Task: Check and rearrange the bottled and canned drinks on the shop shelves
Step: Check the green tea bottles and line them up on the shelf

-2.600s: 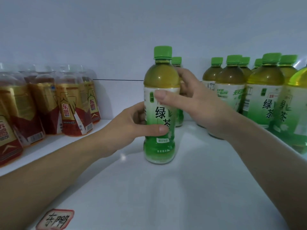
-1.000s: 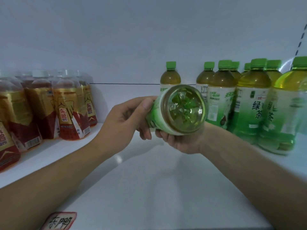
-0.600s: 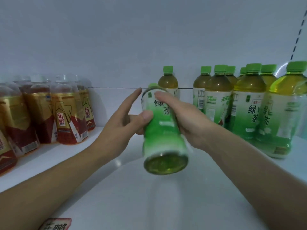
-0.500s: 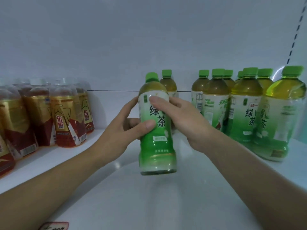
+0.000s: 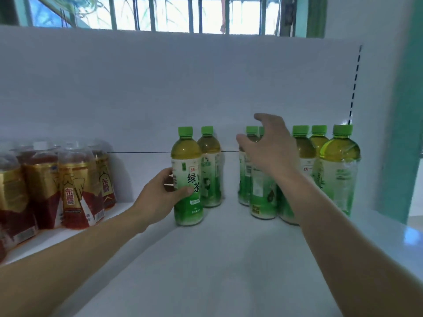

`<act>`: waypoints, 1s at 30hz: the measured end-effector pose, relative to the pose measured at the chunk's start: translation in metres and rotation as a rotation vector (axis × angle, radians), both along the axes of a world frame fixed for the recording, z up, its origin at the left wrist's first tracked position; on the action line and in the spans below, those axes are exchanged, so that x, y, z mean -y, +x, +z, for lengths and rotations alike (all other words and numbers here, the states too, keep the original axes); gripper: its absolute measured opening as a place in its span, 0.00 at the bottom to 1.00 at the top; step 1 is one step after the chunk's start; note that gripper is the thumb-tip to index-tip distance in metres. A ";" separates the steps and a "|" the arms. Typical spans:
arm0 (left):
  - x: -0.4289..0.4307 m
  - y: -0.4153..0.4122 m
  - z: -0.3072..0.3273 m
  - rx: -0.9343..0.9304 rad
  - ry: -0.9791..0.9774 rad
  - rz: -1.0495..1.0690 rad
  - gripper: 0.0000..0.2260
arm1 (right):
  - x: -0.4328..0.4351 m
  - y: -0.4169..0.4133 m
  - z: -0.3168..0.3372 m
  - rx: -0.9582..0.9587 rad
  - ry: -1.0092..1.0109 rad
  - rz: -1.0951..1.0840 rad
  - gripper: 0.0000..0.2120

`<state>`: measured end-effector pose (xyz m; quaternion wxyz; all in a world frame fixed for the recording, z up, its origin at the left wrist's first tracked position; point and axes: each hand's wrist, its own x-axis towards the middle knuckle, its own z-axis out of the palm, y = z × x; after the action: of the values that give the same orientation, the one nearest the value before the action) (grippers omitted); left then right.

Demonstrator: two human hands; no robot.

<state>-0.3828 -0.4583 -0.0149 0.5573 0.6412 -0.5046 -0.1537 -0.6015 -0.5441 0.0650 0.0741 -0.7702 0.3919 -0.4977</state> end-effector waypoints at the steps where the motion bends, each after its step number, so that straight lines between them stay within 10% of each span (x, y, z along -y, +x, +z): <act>1: 0.007 0.002 0.002 0.002 0.008 0.036 0.21 | 0.004 -0.003 0.005 -0.028 -0.009 -0.043 0.31; 9: 0.047 0.015 0.009 -0.027 0.035 0.146 0.24 | 0.018 -0.008 0.002 -0.163 0.054 -0.130 0.33; 22: 0.030 0.007 0.014 0.061 -0.194 0.249 0.28 | 0.010 -0.005 -0.009 0.231 -0.005 0.169 0.16; 25: 0.001 -0.021 0.024 0.130 -0.201 0.030 0.18 | 0.000 -0.001 -0.009 0.371 0.033 0.279 0.13; 30: -0.040 -0.053 0.004 0.090 0.079 -0.294 0.35 | -0.033 0.017 -0.010 0.517 0.152 0.566 0.10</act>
<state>-0.4362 -0.4184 -0.0112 0.4800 0.5880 -0.6110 -0.2246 -0.5841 -0.5112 0.0550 0.3614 -0.6895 0.1682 -0.6047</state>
